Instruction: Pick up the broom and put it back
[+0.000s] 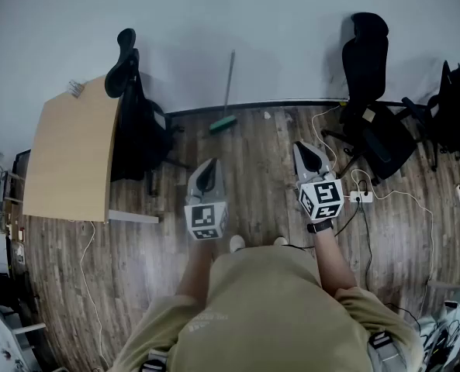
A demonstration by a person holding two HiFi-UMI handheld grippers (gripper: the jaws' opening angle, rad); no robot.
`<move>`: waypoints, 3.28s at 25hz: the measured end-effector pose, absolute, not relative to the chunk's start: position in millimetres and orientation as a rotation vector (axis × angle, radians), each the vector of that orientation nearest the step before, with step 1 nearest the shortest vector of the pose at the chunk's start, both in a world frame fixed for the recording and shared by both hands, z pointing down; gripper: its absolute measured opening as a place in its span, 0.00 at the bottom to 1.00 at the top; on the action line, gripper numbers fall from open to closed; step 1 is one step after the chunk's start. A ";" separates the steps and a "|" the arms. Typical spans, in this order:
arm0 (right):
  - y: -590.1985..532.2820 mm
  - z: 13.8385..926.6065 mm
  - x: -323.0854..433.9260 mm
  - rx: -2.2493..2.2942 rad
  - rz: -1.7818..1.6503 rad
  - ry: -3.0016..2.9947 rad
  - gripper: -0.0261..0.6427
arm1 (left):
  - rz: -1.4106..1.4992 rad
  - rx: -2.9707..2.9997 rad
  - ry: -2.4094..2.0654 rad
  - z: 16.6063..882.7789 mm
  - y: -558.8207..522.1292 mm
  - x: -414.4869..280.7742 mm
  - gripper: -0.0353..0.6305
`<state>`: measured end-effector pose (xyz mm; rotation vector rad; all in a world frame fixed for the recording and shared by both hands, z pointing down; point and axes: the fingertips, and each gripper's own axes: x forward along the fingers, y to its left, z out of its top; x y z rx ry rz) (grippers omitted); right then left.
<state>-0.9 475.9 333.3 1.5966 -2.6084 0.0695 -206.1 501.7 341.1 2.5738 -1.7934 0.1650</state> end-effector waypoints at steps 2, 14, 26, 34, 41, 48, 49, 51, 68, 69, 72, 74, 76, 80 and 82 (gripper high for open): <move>473.8 335.9 -13.1 1.593 0.076 -2.607 0.05 | 0.161 2.576 -1.798 345.2 500.7 -216.8 0.06; 476.0 340.7 -90.8 1.617 0.163 -2.607 0.05 | 0.146 2.605 -1.678 359.7 499.1 -282.9 0.06; 430.3 384.2 -106.5 1.514 0.301 -2.592 0.05 | 0.169 2.541 -1.612 403.8 457.2 -278.2 0.06; 318.0 380.7 -94.3 1.419 0.356 -2.714 0.05 | 0.281 2.487 -1.695 409.9 360.7 -257.9 0.06; 220.7 371.3 -42.6 1.443 0.405 -2.783 0.05 | 0.280 2.492 -1.760 381.6 270.1 -215.7 0.06; 178.2 423.1 -46.0 1.404 0.604 -2.736 0.05 | 0.397 2.411 -1.669 436.9 253.1 -193.2 0.06; 173.5 429.1 -51.6 1.393 0.609 -2.730 0.05 | 0.406 2.401 -1.657 442.5 248.0 -195.1 0.06; 157.3 440.7 -62.1 1.391 0.614 -2.713 0.05 | 0.414 2.394 -1.640 453.2 228.6 -202.8 0.06; -78.8 460.0 -240.2 1.318 0.586 -2.594 0.05 | 0.259 2.457 -1.555 464.1 -32.4 -364.7 0.06; -85.5 462.8 -248.9 1.306 0.591 -2.589 0.05 | 0.263 2.447 -1.549 468.3 -38.9 -371.9 0.06; -95.4 480.3 -264.3 1.269 0.631 -2.546 0.05 | 0.270 2.405 -1.539 480.7 -47.3 -388.5 0.06; -101.8 497.5 -269.1 1.268 0.695 -2.508 0.05 | 0.274 2.384 -1.521 491.5 -52.2 -396.7 0.06; -112.0 513.8 -272.2 1.279 0.750 -2.473 0.05 | 0.272 2.359 -1.506 503.8 -61.7 -404.2 0.06; -134.7 550.7 -265.0 1.303 0.814 -2.402 0.05 | 0.287 2.350 -1.488 521.8 -85.3 -404.8 0.06; -148.2 571.6 -258.6 1.325 0.860 -2.367 0.05 | 0.316 2.347 -1.480 532.9 -99.8 -402.8 0.06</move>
